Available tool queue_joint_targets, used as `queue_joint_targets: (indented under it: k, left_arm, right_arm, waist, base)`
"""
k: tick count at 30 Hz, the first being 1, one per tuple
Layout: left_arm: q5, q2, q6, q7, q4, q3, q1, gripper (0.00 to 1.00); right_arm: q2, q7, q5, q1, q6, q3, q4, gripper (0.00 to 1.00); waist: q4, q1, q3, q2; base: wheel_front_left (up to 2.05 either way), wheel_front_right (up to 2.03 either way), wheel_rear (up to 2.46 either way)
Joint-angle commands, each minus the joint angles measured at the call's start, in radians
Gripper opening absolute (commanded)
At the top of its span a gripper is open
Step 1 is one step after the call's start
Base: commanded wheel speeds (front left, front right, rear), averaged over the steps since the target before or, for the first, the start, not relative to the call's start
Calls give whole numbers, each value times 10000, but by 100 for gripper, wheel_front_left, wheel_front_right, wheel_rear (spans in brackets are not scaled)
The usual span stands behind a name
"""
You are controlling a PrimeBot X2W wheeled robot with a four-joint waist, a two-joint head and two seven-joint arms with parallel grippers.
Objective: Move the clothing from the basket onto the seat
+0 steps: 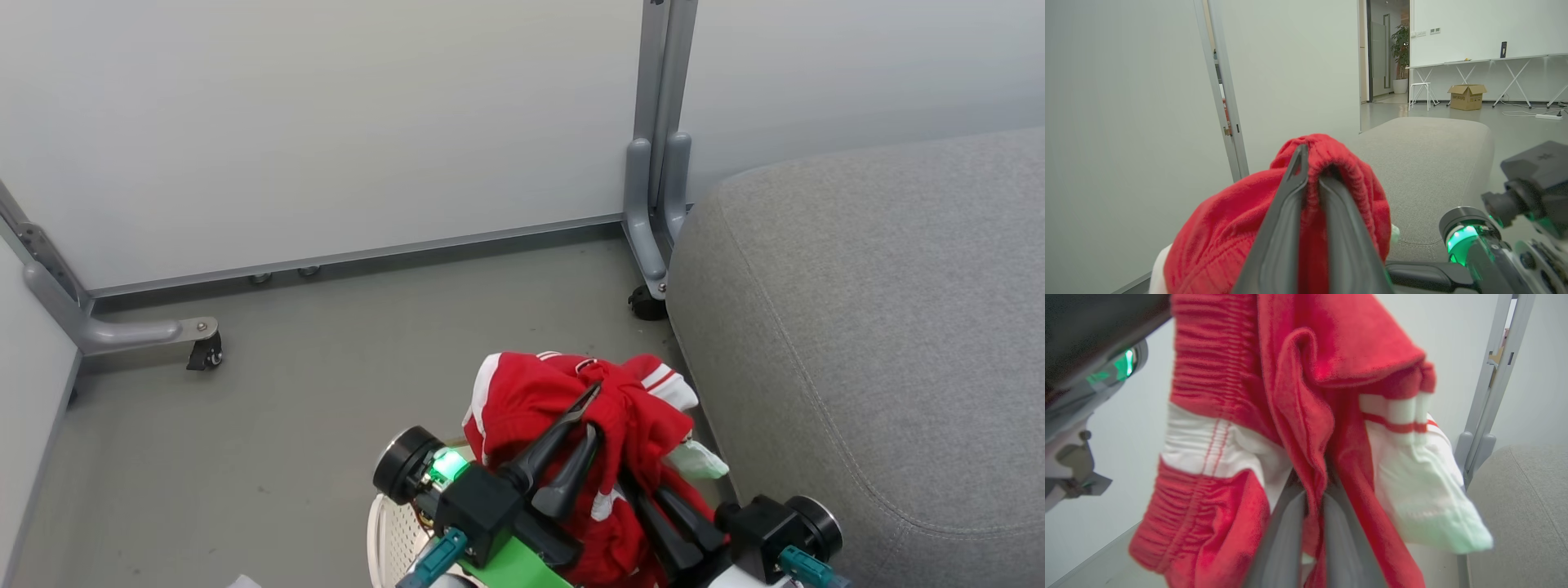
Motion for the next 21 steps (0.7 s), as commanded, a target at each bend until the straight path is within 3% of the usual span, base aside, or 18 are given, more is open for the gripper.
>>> queue_joint_targets:
  k: [1,13,15,17,18,21]
  left_arm:
    - [-112,-14,8,-62,-11,96,-146,0]
    - [-124,-24,236,-60,422,313,90,0]
    - [-54,-26,295,-60,491,336,136,15]
    - [26,-26,341,-59,555,358,172,47]
    - [71,-25,394,-53,552,380,182,100]
    - [66,-21,508,-50,679,429,277,100]
  right_arm:
    - [-49,-31,81,172,-3,-42,-5,0]
    - [57,-33,275,375,-3,-355,-287,0]
    - [75,-33,285,399,-3,-387,-322,0]
    - [91,-33,292,381,-3,-437,-375,0]
    - [106,-33,303,373,-3,-470,-403,0]
    - [159,-33,349,402,-3,-584,-423,0]
  waist:
    - [2,1,-5,0]
    - [-18,1,-5,0]
    - [-8,1,11,0]
    - [8,1,36,0]
    - [12,1,48,0]
    - [8,1,85,0]
  base:
    - [0,0,0]
    - [0,0,0]
    - [0,0,0]
    - [0,0,0]
    - [0,0,0]
    - [0,0,0]
